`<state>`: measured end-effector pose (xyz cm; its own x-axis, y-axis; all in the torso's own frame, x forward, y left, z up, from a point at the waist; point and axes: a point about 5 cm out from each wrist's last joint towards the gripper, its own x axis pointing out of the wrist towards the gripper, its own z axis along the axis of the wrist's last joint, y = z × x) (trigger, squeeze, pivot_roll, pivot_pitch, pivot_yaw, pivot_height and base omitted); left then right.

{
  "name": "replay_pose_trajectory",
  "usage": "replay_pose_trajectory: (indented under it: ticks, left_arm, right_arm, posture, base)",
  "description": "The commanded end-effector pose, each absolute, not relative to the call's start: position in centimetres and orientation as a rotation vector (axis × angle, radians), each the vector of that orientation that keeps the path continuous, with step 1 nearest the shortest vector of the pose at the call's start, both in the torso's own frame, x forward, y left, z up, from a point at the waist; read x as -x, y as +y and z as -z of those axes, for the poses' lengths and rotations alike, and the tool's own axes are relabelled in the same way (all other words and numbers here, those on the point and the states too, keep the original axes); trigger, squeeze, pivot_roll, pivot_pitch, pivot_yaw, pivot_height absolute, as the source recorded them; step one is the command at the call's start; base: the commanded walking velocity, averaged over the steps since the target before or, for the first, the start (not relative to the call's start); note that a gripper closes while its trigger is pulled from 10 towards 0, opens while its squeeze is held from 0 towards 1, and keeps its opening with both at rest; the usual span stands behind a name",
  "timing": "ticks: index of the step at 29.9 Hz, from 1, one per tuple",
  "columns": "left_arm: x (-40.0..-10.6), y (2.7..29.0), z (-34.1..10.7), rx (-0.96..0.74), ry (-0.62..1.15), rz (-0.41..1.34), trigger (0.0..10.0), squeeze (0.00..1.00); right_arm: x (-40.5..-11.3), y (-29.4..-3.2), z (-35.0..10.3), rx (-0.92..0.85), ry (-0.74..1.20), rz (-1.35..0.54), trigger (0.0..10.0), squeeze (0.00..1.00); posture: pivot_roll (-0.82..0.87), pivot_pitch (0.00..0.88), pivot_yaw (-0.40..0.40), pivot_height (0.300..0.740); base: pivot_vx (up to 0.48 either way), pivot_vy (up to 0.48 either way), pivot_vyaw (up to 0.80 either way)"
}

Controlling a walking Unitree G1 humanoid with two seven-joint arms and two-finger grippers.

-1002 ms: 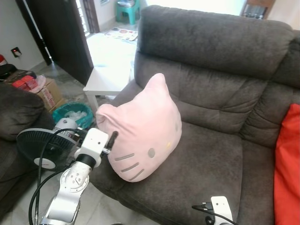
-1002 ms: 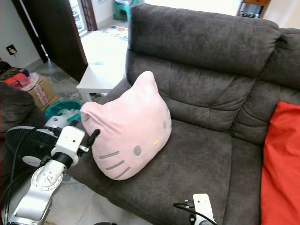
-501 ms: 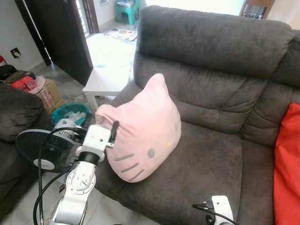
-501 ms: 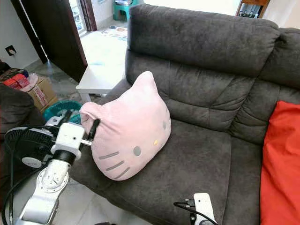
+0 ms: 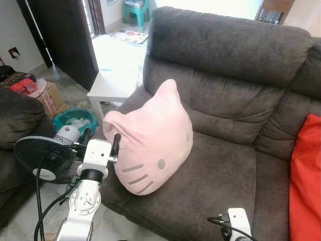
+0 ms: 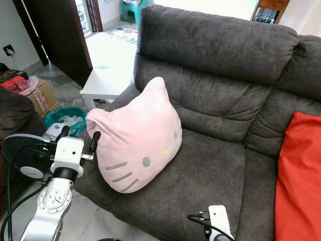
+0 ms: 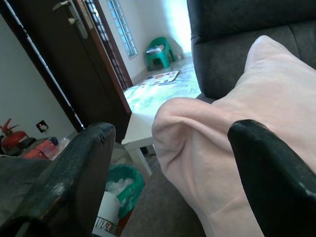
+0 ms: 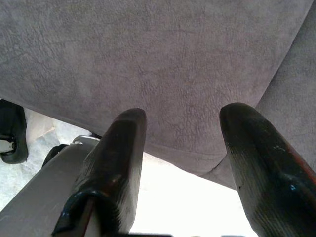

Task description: Move the pillow to the sofa from floor

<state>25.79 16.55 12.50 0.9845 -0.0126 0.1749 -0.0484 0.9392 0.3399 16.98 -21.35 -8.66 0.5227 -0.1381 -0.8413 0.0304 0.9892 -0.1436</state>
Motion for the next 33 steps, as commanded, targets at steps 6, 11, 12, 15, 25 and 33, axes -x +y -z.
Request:
replay_pose_trajectory:
  ticks: [6,11,12,15,25,33]
  left_arm:
    - [-26.0,16.58,-12.61,-0.347,-0.183,-0.008,10.0,0.0]
    - [-26.03,16.56,-12.41,-0.349,-0.173,0.0,10.0,0.0]
    - [-26.03,16.58,-12.39,-0.348,-0.172,0.0,10.0,0.0]
    - [-26.09,16.49,-12.17,-0.346,-0.166,0.013,10.0,0.0]
    - [-26.15,16.43,-12.01,-0.338,-0.163,0.013,10.0,0.0]
    - [-26.13,16.44,-11.93,-0.335,-0.159,0.018,10.0,0.0]
  right_arm:
    - [-16.75,-21.51,8.72,0.096,1.016,0.111,10.0,0.0]
    - [-16.71,-21.39,8.77,0.092,1.018,0.111,10.0,0.0]
    - [-16.7,-21.38,8.77,0.091,1.018,0.111,10.0,0.0]
    - [-16.72,-21.35,8.77,0.091,1.017,0.111,10.0,0.0]
    - [-16.79,-21.42,8.72,0.09,1.013,0.111,10.0,0.0]
    - [-16.75,-21.35,8.75,0.087,1.014,0.106,10.0,0.0]
  posture:
    - [0.19,0.063,-0.065,0.74]
    - [0.19,0.063,-0.061,0.74]
    - [0.18,0.064,-0.059,0.74]
    - [0.18,0.062,-0.059,0.74]
    - [0.19,0.063,-0.061,0.74]
    - [0.18,0.065,-0.059,0.74]
  base:
    - [0.0,0.0,0.0]
    - [0.0,0.0,0.0]
    - [0.0,0.0,0.0]
    - [0.0,0.0,0.0]
    - [-0.267,0.0,0.0]
    - [-0.282,0.0,0.0]
